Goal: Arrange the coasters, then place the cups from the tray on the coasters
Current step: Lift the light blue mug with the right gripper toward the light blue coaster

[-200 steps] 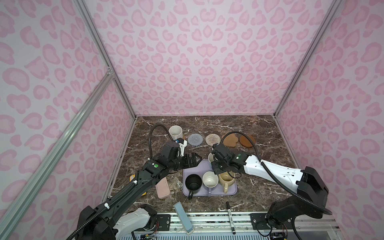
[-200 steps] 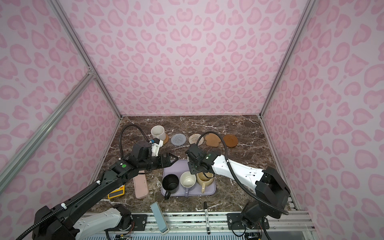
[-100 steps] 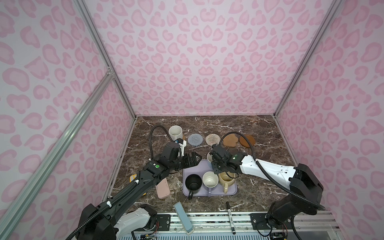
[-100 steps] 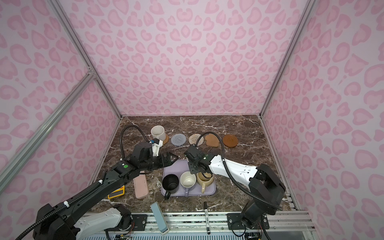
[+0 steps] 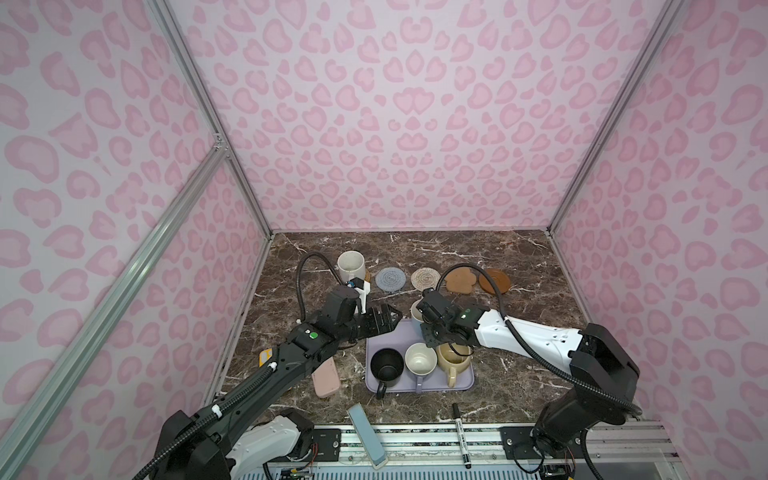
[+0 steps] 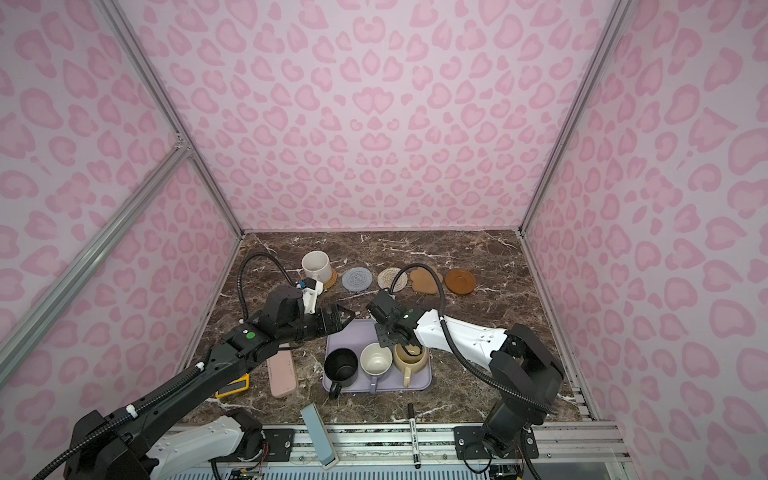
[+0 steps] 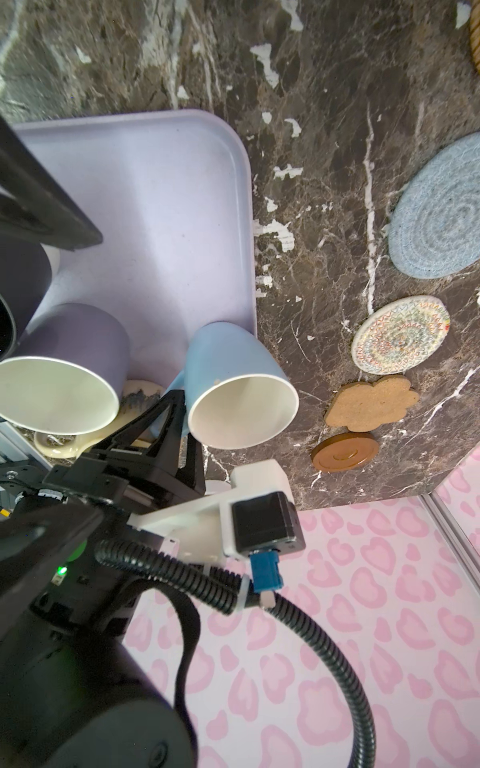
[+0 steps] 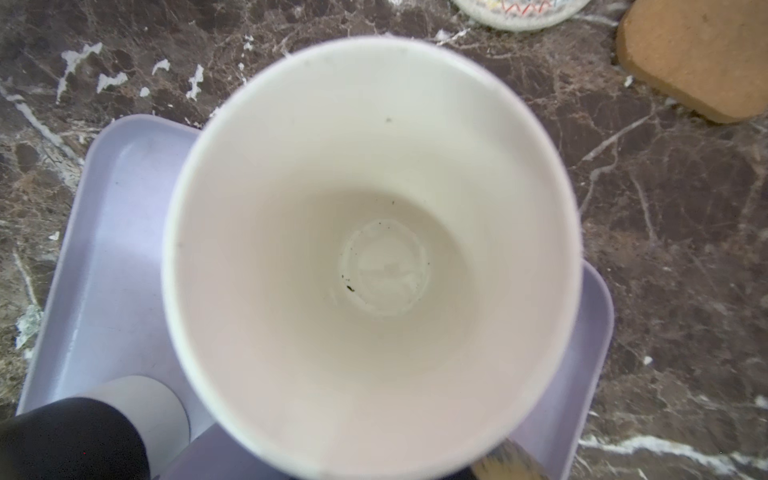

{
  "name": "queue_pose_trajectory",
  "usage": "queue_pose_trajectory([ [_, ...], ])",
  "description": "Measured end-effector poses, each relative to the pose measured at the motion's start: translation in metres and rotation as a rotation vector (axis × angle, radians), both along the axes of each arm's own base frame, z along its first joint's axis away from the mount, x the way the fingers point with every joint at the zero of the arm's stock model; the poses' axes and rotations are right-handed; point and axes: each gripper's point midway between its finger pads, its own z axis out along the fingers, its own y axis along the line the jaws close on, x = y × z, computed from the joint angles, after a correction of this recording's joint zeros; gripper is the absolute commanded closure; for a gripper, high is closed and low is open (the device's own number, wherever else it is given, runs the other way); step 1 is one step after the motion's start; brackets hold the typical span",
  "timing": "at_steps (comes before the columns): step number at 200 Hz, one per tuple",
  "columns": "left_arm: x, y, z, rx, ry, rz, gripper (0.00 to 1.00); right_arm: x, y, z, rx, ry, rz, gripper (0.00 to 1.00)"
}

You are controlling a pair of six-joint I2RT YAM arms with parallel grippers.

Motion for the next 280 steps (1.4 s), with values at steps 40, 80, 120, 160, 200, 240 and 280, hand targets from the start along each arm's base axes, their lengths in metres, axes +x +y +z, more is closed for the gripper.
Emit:
queue_pose_trajectory([
  [40, 0.0, -0.001, 0.002, -0.024, -0.003, 0.003, 0.03, -0.001, 0.003, -0.002, 0.006, -0.013, 0.01, 0.92],
  [80, -0.002, -0.001, -0.002, -0.02, 0.004, 0.002, 0.03, -0.001, 0.006, -0.001, 0.013, -0.021, 0.012, 1.0],
  [120, 0.0, -0.002, -0.007, -0.029, 0.005, 0.008, 0.03, 0.0, 0.007, 0.006, 0.026, -0.049, 0.008, 1.0],
  [160, 0.0, -0.004, -0.004, -0.059, 0.004, 0.013, 0.03, 0.004, 0.009, 0.009, 0.04, -0.072, -0.002, 1.0],
  [200, 0.004, 0.001, 0.014, -0.068, -0.038, 0.039, 0.03, 0.012, 0.015, 0.024, 0.06, -0.105, -0.019, 1.0],
  [240, 0.019, 0.013, 0.023, -0.048, -0.046, 0.096, 0.03, 0.033, 0.034, 0.054, 0.107, -0.164, -0.047, 1.0],
  [280, 0.043, 0.034, 0.028, -0.021, -0.045, 0.166, 0.01, 0.06, 0.054, 0.071, 0.11, -0.19, -0.081, 1.0],
])
